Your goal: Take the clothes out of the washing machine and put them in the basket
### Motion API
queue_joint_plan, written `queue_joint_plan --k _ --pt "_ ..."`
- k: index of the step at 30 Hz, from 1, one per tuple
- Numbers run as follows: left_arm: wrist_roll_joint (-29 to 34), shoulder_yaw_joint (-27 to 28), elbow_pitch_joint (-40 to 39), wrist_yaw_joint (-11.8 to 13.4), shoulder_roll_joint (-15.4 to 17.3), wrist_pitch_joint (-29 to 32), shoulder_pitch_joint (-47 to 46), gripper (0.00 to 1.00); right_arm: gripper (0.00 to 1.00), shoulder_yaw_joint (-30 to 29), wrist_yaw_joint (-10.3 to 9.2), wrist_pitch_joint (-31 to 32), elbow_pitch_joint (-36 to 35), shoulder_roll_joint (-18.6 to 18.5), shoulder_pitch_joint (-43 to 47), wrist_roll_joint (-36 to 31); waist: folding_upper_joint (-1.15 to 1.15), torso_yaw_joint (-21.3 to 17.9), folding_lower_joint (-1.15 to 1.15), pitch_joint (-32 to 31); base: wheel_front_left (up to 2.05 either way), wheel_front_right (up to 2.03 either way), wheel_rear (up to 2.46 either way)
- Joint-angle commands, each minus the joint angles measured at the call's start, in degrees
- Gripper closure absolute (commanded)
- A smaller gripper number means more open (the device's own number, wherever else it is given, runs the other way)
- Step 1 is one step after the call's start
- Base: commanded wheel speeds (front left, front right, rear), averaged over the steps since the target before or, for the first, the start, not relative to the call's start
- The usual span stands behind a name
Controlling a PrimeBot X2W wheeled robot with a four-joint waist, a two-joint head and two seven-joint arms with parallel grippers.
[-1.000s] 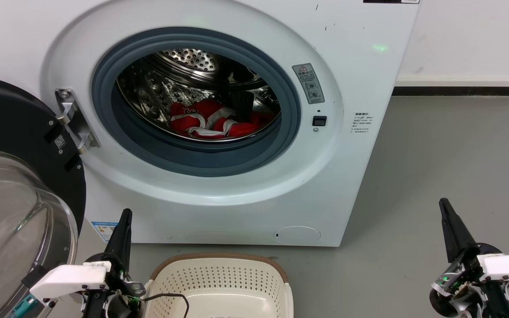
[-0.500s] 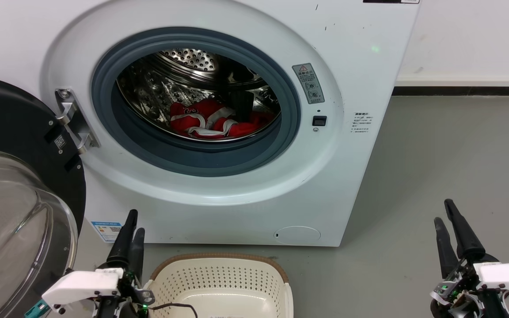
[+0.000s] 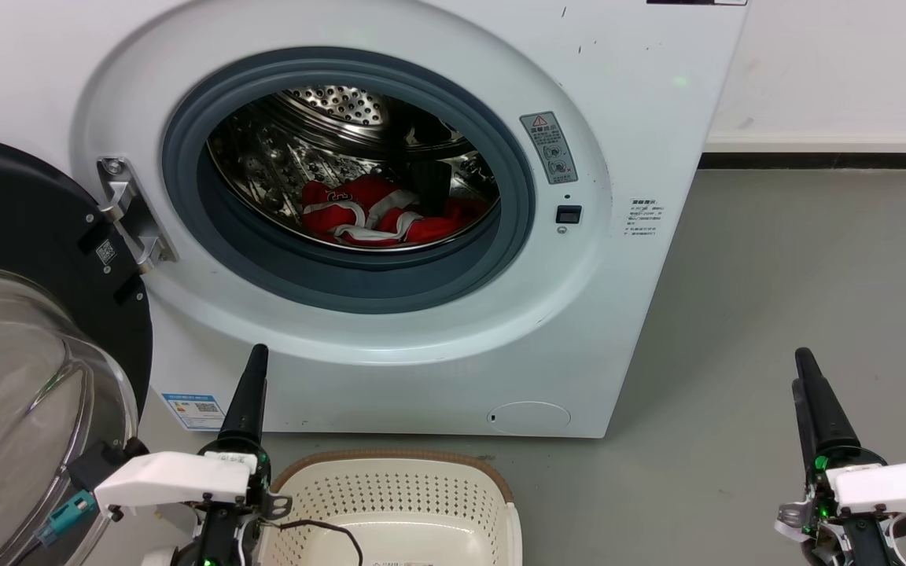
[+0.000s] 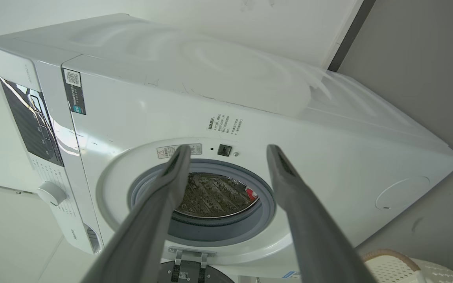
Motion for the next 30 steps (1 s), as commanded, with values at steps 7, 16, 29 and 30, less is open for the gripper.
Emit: queue_joint_plan --k 7,16,29,30 --pt "10.79 -1.01 -1.62 -0.01 0.16 -2.11 -2.75 0.0 0.0 0.23 0.01 -2.09 -3.08 -0.03 -0.4 -14.19 0.0 0.09 0.0 0.03 0.0 0.0 0.0" --pt "20.07 -2.27 -1.99 0.01 0.17 -4.04 -3.35 0.0 0.0 1.09 0.01 -4.02 -4.57 -0.02 0.36 -27.06 0.0 0.26 0.0 0.08 0.0 0.0 0.0" --pt "33.62 -4.82 -1.41 1.19 0.18 -6.71 -4.64 0.0 0.0 1.54 0.01 -6.29 -5.2 -0.01 1.22 -40.93 0.0 0.66 0.0 -0.03 0.0 0.0 0.0" --pt "34.5 -5.0 -1.37 1.24 0.18 -6.92 -4.72 0.0 0.0 1.54 0.01 -6.33 -5.26 -0.01 1.3 -41.75 0.0 0.69 0.0 -0.04 0.0 0.0 0.0"
